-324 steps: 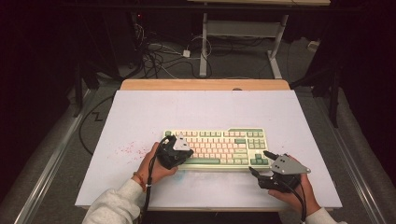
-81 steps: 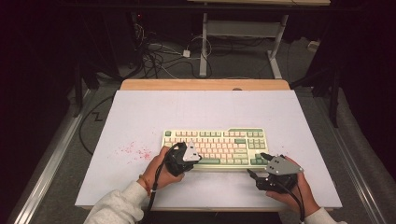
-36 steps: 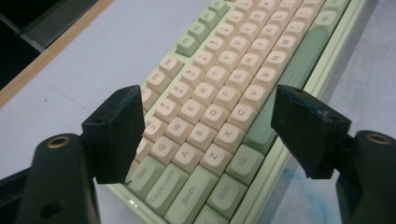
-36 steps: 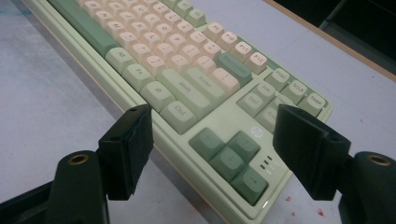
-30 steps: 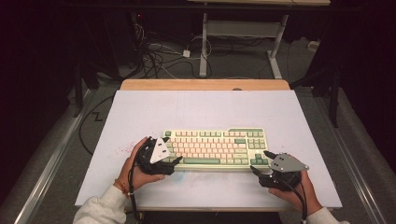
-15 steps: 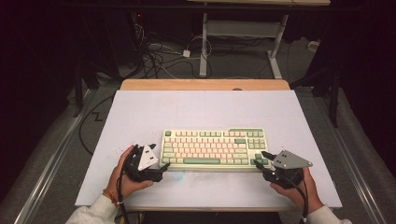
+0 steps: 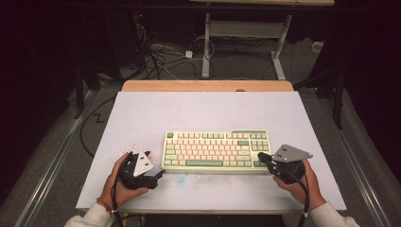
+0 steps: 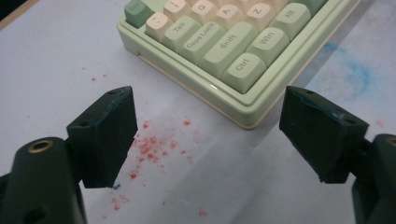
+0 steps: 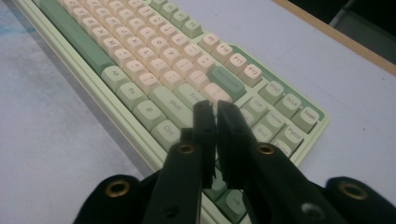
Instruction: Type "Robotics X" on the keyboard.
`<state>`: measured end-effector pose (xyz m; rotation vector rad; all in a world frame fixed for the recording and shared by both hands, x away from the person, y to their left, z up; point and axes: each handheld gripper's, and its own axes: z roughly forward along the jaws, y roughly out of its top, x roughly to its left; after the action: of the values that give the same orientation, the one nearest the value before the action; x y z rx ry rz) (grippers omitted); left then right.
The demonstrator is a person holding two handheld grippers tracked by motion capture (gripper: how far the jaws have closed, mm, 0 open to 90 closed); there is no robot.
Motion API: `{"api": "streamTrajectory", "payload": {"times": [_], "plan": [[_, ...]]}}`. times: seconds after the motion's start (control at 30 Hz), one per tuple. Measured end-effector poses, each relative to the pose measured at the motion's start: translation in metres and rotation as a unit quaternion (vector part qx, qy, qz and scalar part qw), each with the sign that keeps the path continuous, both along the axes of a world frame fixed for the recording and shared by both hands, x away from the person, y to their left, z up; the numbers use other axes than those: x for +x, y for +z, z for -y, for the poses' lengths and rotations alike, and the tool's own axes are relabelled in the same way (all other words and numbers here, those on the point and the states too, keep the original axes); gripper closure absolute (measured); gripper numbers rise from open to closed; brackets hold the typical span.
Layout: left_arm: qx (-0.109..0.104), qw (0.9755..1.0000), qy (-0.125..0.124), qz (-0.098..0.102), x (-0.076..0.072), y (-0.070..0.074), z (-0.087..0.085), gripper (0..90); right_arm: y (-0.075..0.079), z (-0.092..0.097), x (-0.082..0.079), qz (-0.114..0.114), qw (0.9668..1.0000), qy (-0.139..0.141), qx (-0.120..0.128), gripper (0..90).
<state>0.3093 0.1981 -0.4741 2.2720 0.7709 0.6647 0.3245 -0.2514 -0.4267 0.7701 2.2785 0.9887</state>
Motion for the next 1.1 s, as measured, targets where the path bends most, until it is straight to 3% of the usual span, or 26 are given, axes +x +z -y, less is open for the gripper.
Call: {"api": "streamTrajectory", "payload": {"times": [0.57, 1.1], "plan": [[0.005, 0.9999, -0.003, -0.01, 0.0, -0.003, 0.002, 18.0, -0.006, -0.032, 0.027, -0.034, 0.9987, 0.033, -0.02, 90.0], [0.006, 0.9999, -0.004, -0.013, 0.001, -0.004, 0.002, 18.0, -0.018, -0.05, 0.039, -0.053, 0.9969, 0.045, -0.036, 90.0]]}}
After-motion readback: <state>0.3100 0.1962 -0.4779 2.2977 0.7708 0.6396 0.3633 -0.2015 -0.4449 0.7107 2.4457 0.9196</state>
